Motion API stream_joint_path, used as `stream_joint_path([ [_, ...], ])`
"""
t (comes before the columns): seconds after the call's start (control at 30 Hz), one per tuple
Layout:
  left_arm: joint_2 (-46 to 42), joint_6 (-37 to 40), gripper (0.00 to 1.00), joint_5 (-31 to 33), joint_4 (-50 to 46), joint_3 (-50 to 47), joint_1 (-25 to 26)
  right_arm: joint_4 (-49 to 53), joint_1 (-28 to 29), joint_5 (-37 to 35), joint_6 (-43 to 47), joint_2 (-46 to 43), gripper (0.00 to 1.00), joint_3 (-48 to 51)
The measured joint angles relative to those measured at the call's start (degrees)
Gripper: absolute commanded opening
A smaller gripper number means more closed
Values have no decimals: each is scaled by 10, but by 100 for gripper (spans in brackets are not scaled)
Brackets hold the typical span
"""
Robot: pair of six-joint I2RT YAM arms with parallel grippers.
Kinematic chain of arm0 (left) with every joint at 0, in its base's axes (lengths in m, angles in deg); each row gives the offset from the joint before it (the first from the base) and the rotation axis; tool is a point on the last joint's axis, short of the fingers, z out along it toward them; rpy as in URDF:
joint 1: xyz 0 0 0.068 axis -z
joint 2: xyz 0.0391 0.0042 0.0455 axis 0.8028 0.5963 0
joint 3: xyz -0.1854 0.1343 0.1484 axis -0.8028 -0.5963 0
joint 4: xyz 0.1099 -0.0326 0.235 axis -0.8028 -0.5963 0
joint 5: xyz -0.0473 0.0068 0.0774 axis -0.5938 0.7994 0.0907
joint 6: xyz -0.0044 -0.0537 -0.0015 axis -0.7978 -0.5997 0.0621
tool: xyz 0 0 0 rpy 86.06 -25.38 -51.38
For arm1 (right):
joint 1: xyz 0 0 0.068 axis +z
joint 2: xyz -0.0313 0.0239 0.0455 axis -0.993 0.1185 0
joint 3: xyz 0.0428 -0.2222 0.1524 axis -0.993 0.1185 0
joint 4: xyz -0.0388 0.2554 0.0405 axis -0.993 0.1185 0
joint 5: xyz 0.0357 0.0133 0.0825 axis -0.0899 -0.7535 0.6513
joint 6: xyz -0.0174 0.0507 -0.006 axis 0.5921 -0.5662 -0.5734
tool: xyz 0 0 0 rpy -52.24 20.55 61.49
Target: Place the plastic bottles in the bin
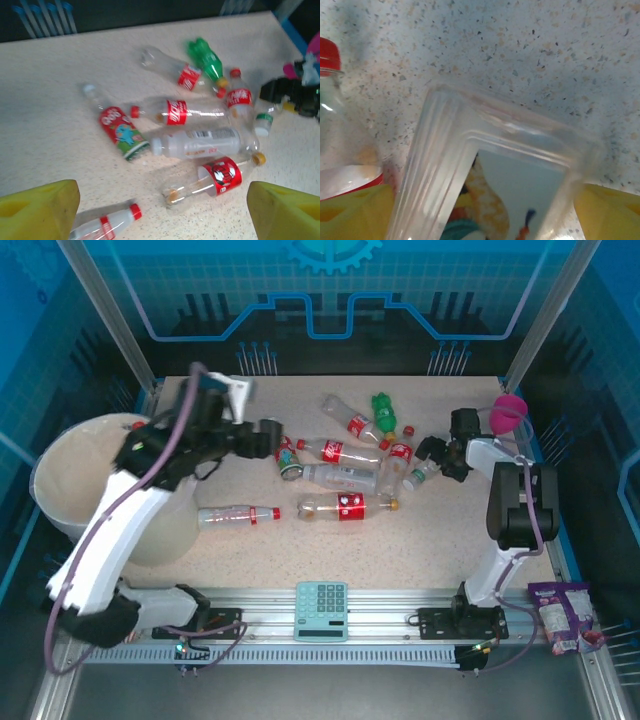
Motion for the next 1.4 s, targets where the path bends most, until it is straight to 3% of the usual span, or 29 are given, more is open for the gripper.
stream_joint_path([
  [0.3, 165, -40, 89, -37, 123, -56, 82, -2, -2, -2, 2, -6, 72, 6],
  [0.47, 199, -63, 90, -78, 196, -79, 108, 11, -12, -1, 22, -53, 67, 18],
  [0.63, 214, -87, 98, -146, 280, -118, 116, 23, -26, 15, 43, -133, 66, 36],
  [0.73, 214, -103, 99, -196, 323, -137, 116, 34, -35, 50, 52, -195, 66, 55],
  [1.0, 215, -151, 99, -310, 468, -195, 117, 42, -40, 235, 40, -314, 66, 85],
  [1.17, 236, -190, 99, -317, 544, -219, 124, 27, -24, 295, -11, -347, 66, 129],
  [1.4, 300, -193, 97, -309, 548, -179, 167, -3, 39, 319, -65, -355, 66, 136],
])
